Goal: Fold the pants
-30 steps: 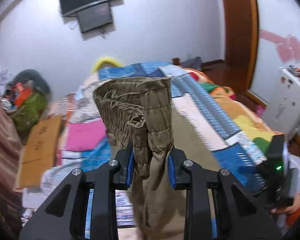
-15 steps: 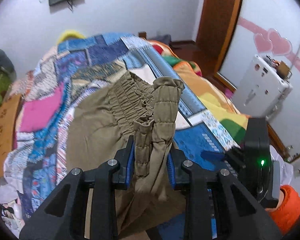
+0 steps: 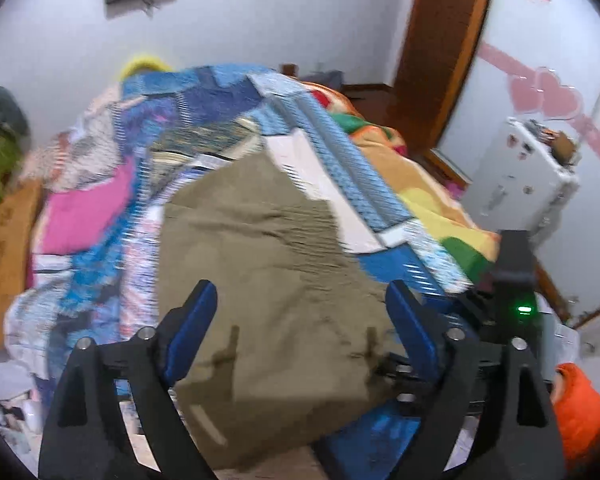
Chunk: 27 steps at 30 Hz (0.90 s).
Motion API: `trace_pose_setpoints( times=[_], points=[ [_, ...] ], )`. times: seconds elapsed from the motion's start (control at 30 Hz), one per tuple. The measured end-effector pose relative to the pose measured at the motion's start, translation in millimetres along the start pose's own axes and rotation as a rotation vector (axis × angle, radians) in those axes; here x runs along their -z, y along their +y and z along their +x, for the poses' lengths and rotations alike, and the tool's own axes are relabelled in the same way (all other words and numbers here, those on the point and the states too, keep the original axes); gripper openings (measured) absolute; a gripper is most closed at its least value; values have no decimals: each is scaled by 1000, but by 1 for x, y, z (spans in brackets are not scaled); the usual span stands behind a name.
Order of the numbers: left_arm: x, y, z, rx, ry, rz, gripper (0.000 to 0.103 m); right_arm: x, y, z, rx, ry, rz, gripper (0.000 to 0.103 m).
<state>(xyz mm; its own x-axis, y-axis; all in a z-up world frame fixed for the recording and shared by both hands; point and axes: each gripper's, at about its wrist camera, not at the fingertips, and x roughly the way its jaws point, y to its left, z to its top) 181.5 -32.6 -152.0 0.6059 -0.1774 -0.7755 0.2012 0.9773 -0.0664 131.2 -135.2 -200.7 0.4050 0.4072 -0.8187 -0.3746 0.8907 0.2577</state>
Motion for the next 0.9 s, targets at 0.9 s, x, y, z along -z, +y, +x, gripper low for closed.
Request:
trace_pose_setpoints(
  times=[0.9],
  points=[
    [52, 52, 53, -136, 149, -24, 92, -44, 14, -52, 63, -161, -84, 88]
  ],
)
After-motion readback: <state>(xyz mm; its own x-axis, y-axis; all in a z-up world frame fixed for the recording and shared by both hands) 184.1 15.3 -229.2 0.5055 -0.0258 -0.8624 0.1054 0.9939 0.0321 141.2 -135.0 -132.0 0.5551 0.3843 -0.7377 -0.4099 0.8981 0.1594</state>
